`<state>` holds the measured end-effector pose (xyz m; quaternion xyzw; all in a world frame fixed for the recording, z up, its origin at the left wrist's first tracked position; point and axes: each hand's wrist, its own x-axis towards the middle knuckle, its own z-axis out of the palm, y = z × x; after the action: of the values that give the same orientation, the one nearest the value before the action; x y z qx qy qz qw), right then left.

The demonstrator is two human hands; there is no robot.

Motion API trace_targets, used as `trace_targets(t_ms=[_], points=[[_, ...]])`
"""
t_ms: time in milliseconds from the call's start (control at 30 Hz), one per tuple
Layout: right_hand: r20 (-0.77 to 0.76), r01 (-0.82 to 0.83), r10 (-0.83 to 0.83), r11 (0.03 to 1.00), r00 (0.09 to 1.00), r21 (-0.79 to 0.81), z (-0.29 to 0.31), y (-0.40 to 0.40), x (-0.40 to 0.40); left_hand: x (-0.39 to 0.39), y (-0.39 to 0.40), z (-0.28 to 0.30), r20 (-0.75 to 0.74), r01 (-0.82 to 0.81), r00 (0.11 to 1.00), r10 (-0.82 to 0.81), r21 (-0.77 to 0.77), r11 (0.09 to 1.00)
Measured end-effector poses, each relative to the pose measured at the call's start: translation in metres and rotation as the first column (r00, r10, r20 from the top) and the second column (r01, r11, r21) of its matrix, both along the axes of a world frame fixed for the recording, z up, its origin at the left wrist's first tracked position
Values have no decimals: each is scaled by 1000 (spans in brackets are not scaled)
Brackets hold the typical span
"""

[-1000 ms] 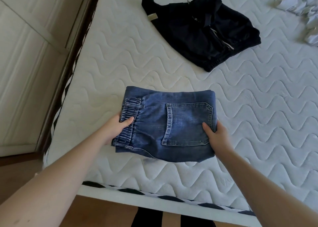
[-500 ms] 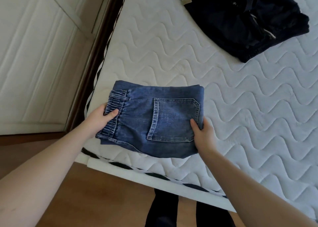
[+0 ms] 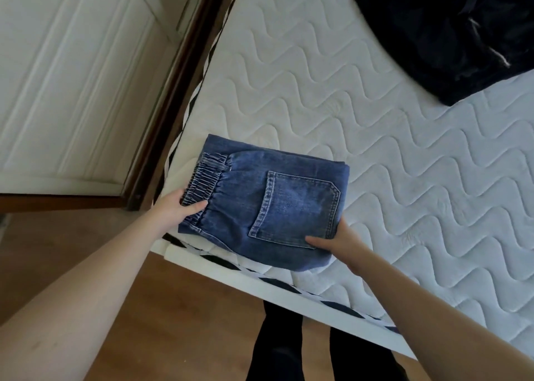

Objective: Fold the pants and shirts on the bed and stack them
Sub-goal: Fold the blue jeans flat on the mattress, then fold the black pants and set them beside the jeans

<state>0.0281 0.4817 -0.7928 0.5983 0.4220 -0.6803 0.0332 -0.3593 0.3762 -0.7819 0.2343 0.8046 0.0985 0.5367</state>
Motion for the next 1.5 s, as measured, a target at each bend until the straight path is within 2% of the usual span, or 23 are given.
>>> trace_targets(t_ms=[167, 267, 333, 433, 533, 667, 800, 933, 1167, 1333, 1500], points=[[182, -102, 76, 985, 980, 142, -12, -9, -6, 23, 7, -2, -325, 120, 941, -95, 58, 991], [287, -192, 137, 966, 948, 175, -18, -11, -9, 38, 15, 9, -542, 144, 832, -122, 0, 990], [299, -202, 139, 961, 944, 190, -20, -10, -7, 51, 26, 19, -640, 219, 757, -133, 57, 974], [326, -179, 91, 951, 941, 251, -17, -1, 6, 82, 48, 29, -727, 409, 670, -153, 189, 893], [322, -73, -27, 953, 946, 293, -11, 20, 29, 120, 77, 33, -716, 535, 663, -219, 249, 807], [352, -72, -69, 926, 933, 372, 2, 60, 66, 168, 117, 34, -672, 628, 670, -314, 289, 722], [395, -129, -75, 875, 916, 466, 17, 110, 98, 206, 164, 37, -699, 737, 596, -395, 283, 613], [415, -162, -121, 796, 902, 583, 32, 165, 121, 244, 226, 44, -745, 799, 531, -403, 281, 532], [465, -277, -73, 718, 882, 639, 43, 230, 155, 318, 316, 42, -774, 887, 430, -465, 266, 378], [537, -390, 29, 721, 843, 573, 34, 266, 164, 367, 369, 21, -745, 925, 358, -564, 199, 324], [575, -448, 97, 736, 812, 508, 25, 289, 173, 402, 407, -2, -692, 920, 361, -625, 152, 362]])
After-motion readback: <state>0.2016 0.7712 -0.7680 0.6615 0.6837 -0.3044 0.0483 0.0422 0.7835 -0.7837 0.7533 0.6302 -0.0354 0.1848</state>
